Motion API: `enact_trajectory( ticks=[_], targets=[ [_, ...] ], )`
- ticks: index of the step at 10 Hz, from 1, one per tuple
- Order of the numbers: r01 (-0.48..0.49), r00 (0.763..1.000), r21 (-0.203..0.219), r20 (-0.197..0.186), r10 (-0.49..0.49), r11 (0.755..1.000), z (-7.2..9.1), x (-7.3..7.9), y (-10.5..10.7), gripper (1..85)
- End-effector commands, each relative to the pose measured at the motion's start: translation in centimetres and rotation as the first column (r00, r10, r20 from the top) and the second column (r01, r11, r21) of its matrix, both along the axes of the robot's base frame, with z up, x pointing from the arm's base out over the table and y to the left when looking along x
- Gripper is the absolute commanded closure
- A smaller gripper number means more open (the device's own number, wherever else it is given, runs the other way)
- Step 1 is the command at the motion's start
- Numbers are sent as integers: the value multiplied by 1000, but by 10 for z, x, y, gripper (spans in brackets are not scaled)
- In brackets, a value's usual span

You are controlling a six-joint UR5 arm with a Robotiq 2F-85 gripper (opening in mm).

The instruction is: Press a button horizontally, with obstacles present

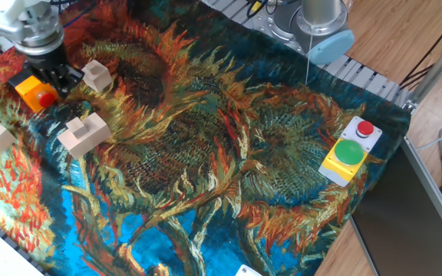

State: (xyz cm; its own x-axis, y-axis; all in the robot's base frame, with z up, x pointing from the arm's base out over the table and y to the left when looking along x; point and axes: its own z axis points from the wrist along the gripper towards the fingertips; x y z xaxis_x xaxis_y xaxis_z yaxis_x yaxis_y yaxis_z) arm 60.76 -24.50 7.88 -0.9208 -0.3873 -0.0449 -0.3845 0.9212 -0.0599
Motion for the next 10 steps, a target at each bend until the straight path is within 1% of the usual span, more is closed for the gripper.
enact_trajectory(
  ticks=[1, 2, 3, 5, 6, 7, 10],
  targets=[
    [25, 1000, 20, 0, -25, 999, -3, 4, -1, 843],
    [25, 1000, 7, -11, -25, 1000, -3, 2, -4, 843],
    [40, 999, -8, -29, -40, 999, -3, -4, -8, 843],
    [40, 999, -3, -25, -40, 999, -3, -2, -7, 843],
    [35, 999, -6, -16, -35, 999, -6, 2, -7, 843],
    [25, 1000, -11, -9, -25, 1000, -15, 11, -8, 843],
    [-21, 1000, -61, 0, 21, 998, -33, 24, -25, 843]
  ],
)
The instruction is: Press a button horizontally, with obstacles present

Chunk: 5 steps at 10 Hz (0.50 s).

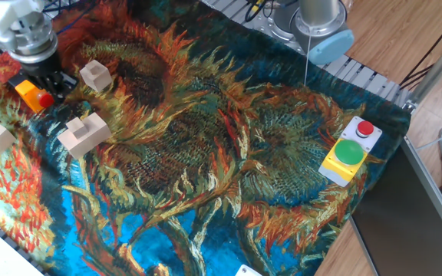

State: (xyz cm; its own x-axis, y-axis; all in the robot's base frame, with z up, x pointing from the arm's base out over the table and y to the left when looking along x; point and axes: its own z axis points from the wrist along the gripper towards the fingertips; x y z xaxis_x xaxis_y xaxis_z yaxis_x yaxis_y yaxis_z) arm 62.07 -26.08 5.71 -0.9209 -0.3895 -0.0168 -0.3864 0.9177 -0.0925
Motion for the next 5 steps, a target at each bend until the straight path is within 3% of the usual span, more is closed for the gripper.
enact_trajectory(
  ticks=[1, 5],
  targets=[
    [-26, 1000, -18, 8, 27, 999, -13, 9, -11, 843],
    [-1, 1000, 13, 12, 1, 1000, -13, 9, -4, 843]
  ],
)
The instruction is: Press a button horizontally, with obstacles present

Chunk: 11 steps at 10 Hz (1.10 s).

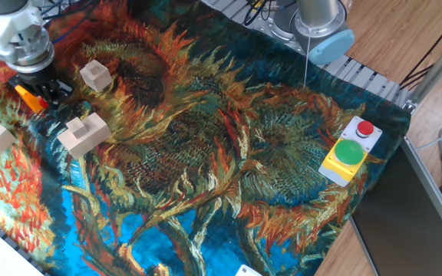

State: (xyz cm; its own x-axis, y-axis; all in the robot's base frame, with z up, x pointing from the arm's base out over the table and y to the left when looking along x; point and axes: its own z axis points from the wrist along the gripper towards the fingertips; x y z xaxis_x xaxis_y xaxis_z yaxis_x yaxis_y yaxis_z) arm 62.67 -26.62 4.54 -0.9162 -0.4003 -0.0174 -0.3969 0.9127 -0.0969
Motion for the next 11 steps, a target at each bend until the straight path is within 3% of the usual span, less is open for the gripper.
enact_trajectory(
  ticks=[1, 5, 11],
  targets=[
    [7, 1000, 14, 14, -8, 1000, -2, 4, 1, 843],
    [-28, 1000, -56, 10, 28, 998, -8, 6, -23, 843],
    [-44, 999, -75, -3, 43, 996, -8, 3, -29, 843]
  ],
)
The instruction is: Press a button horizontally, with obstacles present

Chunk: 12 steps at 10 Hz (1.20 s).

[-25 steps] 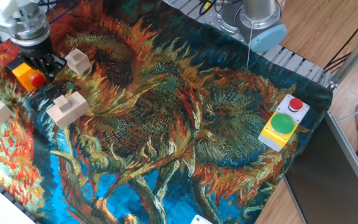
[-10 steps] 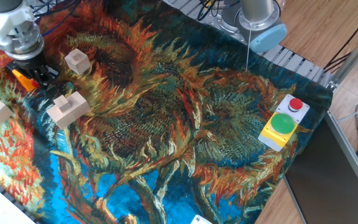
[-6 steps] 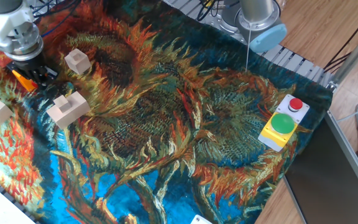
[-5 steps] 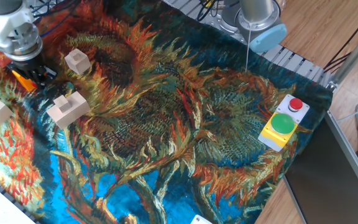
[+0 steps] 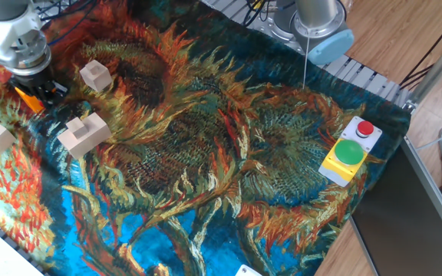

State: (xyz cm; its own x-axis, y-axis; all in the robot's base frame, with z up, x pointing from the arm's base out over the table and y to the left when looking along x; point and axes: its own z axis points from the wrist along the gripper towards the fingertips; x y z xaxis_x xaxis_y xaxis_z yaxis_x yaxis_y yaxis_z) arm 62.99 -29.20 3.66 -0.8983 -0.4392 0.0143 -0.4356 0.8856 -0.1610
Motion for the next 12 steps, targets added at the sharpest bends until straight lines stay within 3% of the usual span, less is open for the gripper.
enact_trajectory(
  ticks=[1, 8, 10, 12],
  targets=[
    [-7, 1000, -7, 0, 7, 1000, 0, -1, -6, 843],
    [-15, 1000, -47, 1, 15, 999, -1, -2, -11, 843],
    [20, 1000, -48, 0, -20, 999, 5, -4, 7, 843],
    [28, 1000, -16, -4, -28, 999, 8, -7, 18, 843]
  ],
)
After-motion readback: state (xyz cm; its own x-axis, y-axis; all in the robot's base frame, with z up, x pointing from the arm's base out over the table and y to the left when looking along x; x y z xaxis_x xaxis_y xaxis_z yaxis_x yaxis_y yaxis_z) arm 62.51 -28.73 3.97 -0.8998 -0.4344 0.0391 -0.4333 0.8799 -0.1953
